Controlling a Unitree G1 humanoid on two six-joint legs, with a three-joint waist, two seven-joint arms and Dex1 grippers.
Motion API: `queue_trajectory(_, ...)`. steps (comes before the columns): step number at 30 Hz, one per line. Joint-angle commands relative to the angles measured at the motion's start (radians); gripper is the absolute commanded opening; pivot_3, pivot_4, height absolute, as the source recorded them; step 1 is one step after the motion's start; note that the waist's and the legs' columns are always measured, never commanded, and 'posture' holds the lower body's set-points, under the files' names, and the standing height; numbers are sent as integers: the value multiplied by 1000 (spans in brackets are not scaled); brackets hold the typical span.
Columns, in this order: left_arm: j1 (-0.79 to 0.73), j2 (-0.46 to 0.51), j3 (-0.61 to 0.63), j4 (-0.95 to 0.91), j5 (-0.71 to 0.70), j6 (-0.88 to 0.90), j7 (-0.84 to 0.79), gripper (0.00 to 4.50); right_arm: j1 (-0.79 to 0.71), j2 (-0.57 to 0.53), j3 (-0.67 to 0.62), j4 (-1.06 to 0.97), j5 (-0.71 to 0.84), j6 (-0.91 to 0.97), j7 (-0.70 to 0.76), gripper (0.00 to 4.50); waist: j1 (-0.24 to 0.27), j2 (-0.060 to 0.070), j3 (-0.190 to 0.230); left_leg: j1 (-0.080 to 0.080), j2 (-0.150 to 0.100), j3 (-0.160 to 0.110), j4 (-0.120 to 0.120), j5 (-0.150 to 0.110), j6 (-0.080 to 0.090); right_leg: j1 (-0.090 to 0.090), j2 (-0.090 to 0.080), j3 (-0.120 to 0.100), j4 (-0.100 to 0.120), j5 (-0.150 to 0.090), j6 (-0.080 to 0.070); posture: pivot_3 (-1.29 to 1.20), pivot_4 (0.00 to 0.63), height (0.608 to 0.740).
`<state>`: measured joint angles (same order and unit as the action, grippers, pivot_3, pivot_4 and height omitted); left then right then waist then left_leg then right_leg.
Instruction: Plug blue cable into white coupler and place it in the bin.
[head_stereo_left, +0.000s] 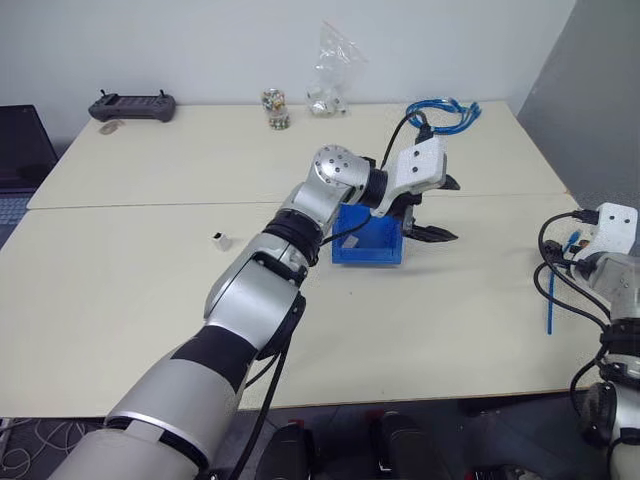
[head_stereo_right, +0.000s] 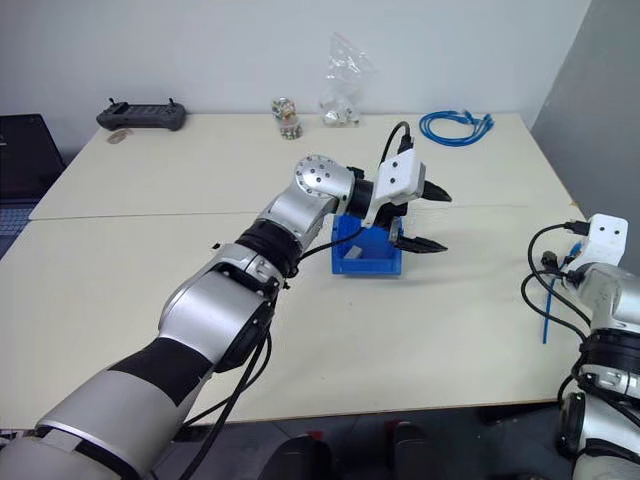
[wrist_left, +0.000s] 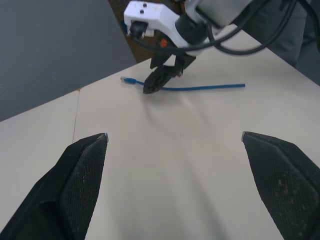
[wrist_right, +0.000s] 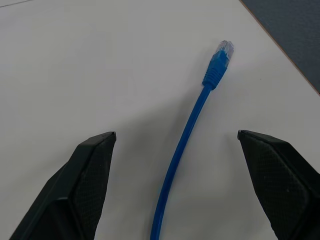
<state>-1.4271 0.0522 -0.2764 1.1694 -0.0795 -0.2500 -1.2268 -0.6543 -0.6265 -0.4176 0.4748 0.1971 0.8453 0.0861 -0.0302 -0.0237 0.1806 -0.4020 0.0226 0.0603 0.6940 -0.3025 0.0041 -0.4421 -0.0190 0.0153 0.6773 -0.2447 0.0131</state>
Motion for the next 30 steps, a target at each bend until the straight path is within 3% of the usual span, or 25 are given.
queue_trajectory(1,-38,-7,56,5,-3,6,-4,4500,-74,2,-2,155,-19,-146,-23,4143,-1,0,0,1,0,0,0,0,0,0,0,0,0,0,0,0,150,740)
queue_trajectory(10,-43,0,110,0,-10,86,-67,4500,-194,-10,-14,531,-3,-335,-17,4143,-7,0,0,3,1,1,2,0,0,1,1,1,2,1,2,0,150,740)
queue_trajectory(13,-45,2,122,-1,-1,100,-92,4500,-204,-14,-8,577,-2,-370,0,3650,-6,0,0,3,1,0,3,0,0,3,1,1,1,2,3,0,150,740)
queue_trajectory(27,-47,12,147,7,36,125,-95,4500,-179,16,83,549,-43,-421,44,145,-11,0,0,3,1,1,3,0,-1,3,1,2,1,2,4,0,150,740)
queue_trajectory(30,-41,14,153,-6,34,140,-113,4500,-172,16,86,545,-40,-418,44,64,-11,0,0,3,1,1,3,0,-1,3,1,2,1,2,4,0,150,740)
